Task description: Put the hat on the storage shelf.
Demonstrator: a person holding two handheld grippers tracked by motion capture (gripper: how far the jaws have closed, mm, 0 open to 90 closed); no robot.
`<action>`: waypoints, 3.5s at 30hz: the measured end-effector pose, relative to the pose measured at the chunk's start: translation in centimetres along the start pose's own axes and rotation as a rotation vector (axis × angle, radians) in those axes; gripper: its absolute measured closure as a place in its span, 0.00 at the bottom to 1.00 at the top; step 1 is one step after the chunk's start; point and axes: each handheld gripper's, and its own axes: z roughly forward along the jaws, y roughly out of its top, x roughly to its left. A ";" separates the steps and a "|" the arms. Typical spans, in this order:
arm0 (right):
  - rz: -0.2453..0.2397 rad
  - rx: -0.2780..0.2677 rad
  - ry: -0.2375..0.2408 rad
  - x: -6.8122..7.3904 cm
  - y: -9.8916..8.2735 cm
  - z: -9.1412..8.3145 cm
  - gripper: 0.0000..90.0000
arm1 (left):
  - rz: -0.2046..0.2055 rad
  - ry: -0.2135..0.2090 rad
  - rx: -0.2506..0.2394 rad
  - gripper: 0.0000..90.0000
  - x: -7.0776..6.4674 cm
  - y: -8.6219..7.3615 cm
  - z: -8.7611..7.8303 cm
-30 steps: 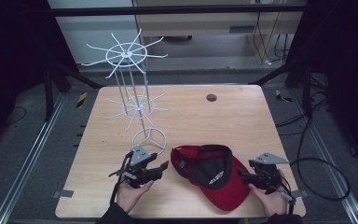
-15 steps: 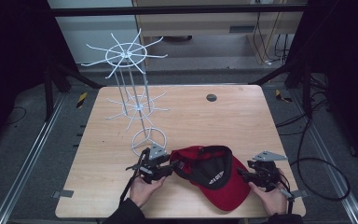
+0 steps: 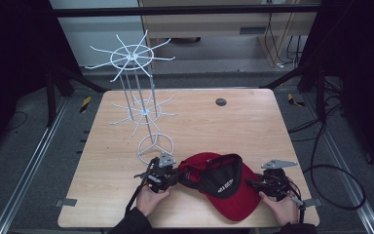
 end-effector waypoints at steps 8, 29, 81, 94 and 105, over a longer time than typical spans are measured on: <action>0.079 -0.119 0.095 -0.6 0.6 -1.9 0.89 | -0.012 0.000 -0.013 0.86 0.3 0.0 -0.1; -0.125 -0.235 -0.031 3.5 3.8 -4.6 0.95 | 0.124 -0.047 -0.149 0.43 -1.9 4.6 -2.9; -0.150 -0.128 0.064 3.5 2.2 -2.3 0.93 | 0.167 -0.058 -0.332 0.96 -4.6 11.9 -2.9; -0.277 -0.222 -0.207 4.2 3.0 -3.0 0.91 | 0.166 -0.095 -0.314 0.95 -4.4 10.6 -3.3; -0.250 -0.246 -0.120 4.7 2.2 -3.3 0.80 | 0.176 -0.107 -0.283 0.95 -3.4 7.6 -5.0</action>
